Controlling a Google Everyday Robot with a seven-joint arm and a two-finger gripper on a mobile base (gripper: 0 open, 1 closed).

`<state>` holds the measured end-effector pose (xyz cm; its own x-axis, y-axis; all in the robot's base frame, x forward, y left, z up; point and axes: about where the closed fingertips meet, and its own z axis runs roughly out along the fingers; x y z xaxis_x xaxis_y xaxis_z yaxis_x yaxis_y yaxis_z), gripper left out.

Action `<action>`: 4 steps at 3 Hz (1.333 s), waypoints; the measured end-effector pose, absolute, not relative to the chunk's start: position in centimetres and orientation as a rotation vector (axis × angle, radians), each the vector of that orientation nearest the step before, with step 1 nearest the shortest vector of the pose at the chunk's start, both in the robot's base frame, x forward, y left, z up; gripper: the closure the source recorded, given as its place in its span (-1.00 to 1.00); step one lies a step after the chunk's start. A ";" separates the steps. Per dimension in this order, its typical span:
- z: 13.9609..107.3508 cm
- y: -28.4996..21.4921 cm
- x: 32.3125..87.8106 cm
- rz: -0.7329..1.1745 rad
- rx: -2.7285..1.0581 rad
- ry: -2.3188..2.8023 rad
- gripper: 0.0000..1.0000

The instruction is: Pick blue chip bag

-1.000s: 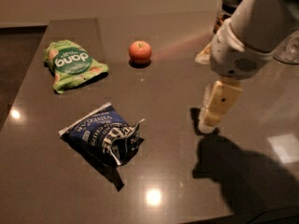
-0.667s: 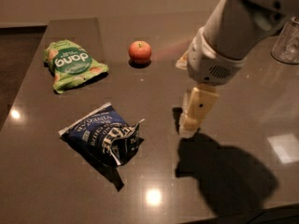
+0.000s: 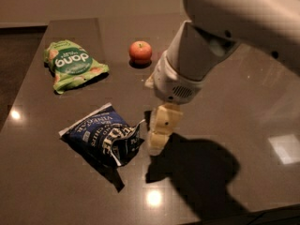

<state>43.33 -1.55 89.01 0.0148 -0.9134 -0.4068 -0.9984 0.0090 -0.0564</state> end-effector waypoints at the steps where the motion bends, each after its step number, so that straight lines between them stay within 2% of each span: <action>1: 86.4 2.4 42.1 0.492 -1.982 1.936 -1.00; 2: 85.4 5.6 40.3 0.578 -2.020 1.874 -0.94; 4: 85.7 7.3 39.3 0.630 -2.043 1.824 -0.01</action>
Offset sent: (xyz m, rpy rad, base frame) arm -0.0400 0.0942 -0.0485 0.1451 0.1321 0.1333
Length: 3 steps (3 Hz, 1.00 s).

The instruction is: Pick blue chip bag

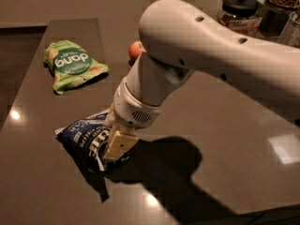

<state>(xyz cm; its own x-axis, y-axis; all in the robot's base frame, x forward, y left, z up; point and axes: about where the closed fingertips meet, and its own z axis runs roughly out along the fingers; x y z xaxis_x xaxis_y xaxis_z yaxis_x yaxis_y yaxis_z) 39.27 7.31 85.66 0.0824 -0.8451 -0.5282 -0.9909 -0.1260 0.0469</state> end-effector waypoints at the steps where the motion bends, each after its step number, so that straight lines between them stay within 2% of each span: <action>1: 87.3 6.7 40.7 0.622 -2.010 1.821 0.45; 2: 90.1 6.0 42.6 0.588 -1.975 1.800 0.91; 3: 93.9 4.9 44.2 0.565 -1.944 1.758 1.00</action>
Offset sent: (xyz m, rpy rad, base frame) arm 0.0604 -0.0247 0.0757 0.0705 -0.0995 -0.0658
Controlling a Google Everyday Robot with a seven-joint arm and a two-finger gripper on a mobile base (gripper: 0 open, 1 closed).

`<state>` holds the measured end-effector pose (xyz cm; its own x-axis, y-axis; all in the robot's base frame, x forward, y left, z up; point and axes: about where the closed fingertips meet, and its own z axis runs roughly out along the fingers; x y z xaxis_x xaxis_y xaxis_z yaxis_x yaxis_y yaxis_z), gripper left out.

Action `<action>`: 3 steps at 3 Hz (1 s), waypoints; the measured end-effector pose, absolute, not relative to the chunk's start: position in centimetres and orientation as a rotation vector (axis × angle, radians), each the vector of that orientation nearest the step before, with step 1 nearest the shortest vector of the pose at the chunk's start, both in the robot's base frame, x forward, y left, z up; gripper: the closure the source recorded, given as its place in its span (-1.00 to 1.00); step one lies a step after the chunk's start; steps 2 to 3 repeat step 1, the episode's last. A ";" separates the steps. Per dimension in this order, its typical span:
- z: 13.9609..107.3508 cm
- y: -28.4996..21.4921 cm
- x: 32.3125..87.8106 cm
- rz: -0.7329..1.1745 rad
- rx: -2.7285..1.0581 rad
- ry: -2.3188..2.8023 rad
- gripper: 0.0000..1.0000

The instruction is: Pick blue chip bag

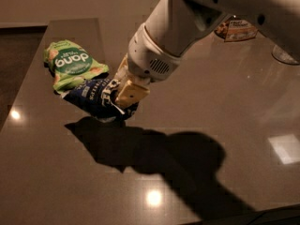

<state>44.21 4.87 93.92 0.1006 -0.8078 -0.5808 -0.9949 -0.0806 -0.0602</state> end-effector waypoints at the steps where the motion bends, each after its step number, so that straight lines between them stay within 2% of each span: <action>1: 94.0 4.9 44.2 0.563 -1.943 1.757 1.00; 3: 94.0 4.9 44.2 0.563 -1.943 1.757 1.00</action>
Offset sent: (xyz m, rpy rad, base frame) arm 0.0000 0.0000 0.0000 0.0000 0.0000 0.0000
